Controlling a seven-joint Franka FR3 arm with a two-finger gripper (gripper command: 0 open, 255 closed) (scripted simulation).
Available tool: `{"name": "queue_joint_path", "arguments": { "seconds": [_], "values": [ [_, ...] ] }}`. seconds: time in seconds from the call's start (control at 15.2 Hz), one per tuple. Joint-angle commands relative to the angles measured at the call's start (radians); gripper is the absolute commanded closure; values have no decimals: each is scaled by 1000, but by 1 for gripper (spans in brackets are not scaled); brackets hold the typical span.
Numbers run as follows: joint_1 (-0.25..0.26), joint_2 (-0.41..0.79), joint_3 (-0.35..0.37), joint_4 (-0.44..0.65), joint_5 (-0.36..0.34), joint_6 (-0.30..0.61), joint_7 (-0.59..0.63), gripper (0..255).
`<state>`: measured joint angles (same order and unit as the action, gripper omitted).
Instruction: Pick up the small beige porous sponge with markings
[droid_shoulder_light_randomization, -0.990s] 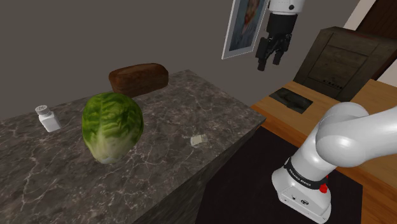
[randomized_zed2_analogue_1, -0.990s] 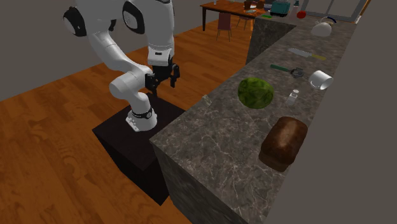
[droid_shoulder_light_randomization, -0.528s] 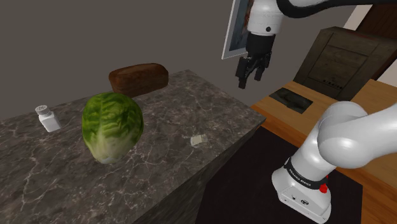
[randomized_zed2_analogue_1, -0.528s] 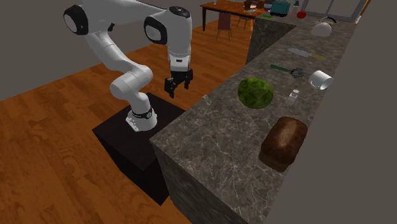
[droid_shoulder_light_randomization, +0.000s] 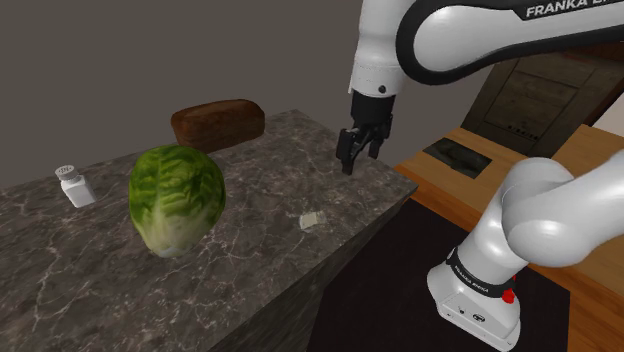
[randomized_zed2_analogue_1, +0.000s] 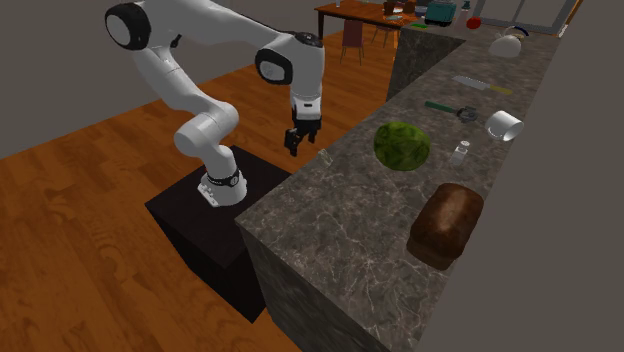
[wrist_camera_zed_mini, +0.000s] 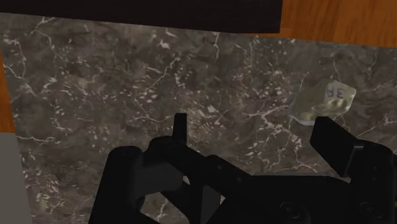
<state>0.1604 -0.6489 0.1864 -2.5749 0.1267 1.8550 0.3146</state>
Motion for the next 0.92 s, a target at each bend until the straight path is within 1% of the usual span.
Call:
{"name": "queue_joint_path", "arguments": {
  "seconds": [0.0,0.26,0.53,0.86],
  "values": [
    [21,45,35,6,23,47,26,0],
    [56,142,106,11,58,152,76,0],
    [83,251,175,33,74,252,128,0],
    [82,292,187,-5,74,331,130,0]
  ]
}}
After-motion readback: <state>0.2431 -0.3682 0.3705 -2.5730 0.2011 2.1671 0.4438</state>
